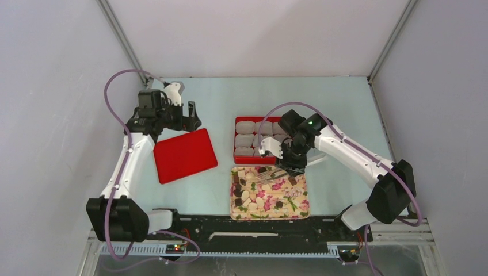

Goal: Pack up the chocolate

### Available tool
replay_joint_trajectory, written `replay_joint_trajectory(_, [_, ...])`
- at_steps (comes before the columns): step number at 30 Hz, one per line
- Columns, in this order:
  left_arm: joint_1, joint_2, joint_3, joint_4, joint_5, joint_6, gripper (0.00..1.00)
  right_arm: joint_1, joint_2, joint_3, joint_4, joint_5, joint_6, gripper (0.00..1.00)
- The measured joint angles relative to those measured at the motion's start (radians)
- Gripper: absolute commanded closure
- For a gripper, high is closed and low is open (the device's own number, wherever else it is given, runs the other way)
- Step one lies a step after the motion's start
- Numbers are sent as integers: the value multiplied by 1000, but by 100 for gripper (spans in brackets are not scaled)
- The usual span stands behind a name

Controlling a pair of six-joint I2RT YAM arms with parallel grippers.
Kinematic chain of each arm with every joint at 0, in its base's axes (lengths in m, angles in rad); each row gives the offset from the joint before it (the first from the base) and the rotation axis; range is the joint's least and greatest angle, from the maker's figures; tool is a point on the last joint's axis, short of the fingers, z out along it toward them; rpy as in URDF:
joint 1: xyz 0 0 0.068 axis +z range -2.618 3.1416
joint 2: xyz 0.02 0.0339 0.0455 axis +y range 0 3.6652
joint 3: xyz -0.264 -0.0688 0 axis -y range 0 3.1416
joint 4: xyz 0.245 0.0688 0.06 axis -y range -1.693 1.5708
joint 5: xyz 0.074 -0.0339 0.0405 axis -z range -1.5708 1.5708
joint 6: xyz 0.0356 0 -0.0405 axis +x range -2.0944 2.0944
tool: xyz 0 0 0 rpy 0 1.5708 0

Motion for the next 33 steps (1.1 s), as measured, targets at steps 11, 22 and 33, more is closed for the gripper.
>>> replay_joint_trajectory(11, [0, -1, -29, 3, 47, -15, 0, 6, -6, 0, -53, 22, 7, 54])
replay_joint_trajectory(22, [0, -14, -37, 3, 51, -18, 0, 48, 0, -24, -40, 89, 26, 53])
replay_joint_trajectory(33, [0, -21, -47, 19, 52, -18, 0, 68, 9, -46, -36, 129, 32, 53])
